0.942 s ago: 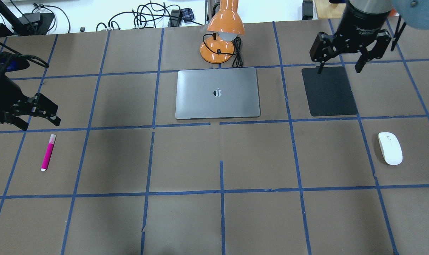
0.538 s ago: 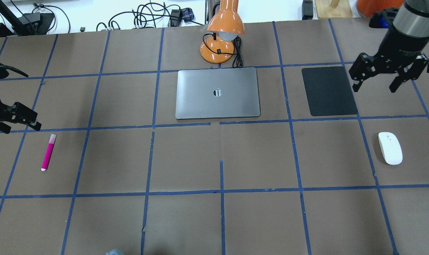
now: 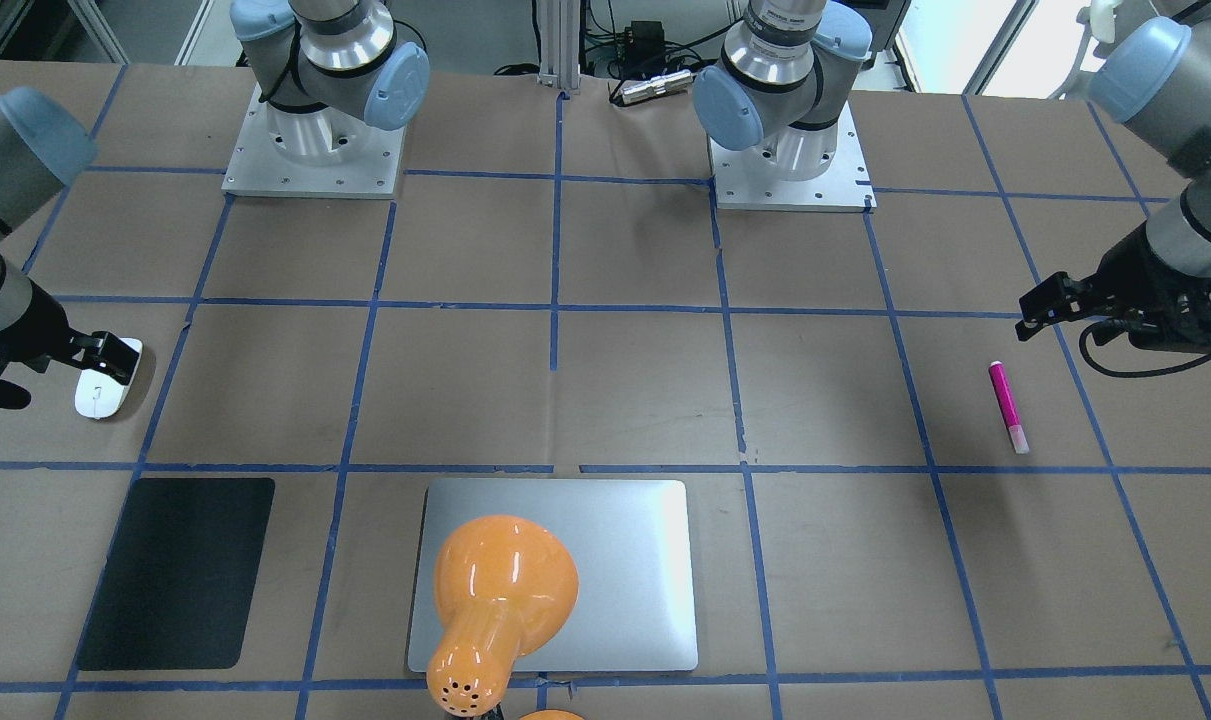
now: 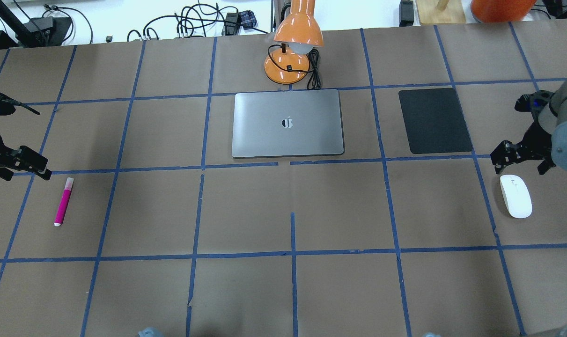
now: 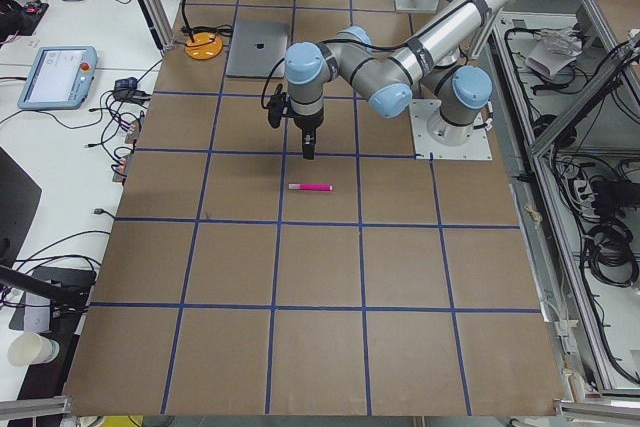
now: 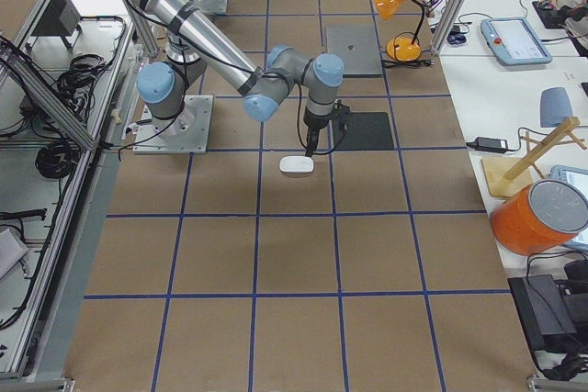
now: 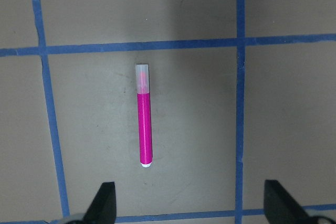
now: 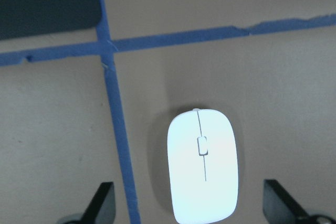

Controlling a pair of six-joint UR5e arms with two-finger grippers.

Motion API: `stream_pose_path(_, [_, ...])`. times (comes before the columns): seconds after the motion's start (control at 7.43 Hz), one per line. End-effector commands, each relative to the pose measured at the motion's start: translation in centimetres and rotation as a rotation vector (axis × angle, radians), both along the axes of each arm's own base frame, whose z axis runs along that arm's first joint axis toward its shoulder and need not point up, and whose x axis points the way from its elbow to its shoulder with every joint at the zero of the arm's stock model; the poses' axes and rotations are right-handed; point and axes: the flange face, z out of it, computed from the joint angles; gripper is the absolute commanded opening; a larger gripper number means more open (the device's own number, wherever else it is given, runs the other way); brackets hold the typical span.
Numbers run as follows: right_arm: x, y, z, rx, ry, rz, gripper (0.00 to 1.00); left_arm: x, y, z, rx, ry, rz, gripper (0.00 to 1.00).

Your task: Place pen and mouse around notebook

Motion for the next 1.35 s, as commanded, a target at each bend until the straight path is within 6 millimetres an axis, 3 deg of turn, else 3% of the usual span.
stream_pose_path(0.0, [-1.3,3.2,-3.2,0.031,-0.024,0.011,1.00,1.8,0.3,-3.1,-0.022,-0.018,0.032,1.00])
stream_pose_path(0.4, [-2.6,1.5,-5.4,-0.018,0.001,0.085,1.00,3.5,0.2,-7.0,-0.008,-0.006,0.072,1.00])
stream_pose_path(0.81, [-2.5,1.4,-6.0,-0.011,-0.012,0.099,1.00,4.0,-0.5,-9.8,0.016,0.012,0.087,0.97])
stream_pose_path(1.08, [-2.5,1.5,-5.4,-0.013,-0.007,0.098,0.87,4.6,-1.2,-11.4,0.016,0.012,0.084,0.98])
stream_pose_path(1.21, [-2.5,1.5,-5.6,-0.012,-0.010,0.096,0.71,4.5,-1.1,-12.4,0.032,0.023,0.098,0.98])
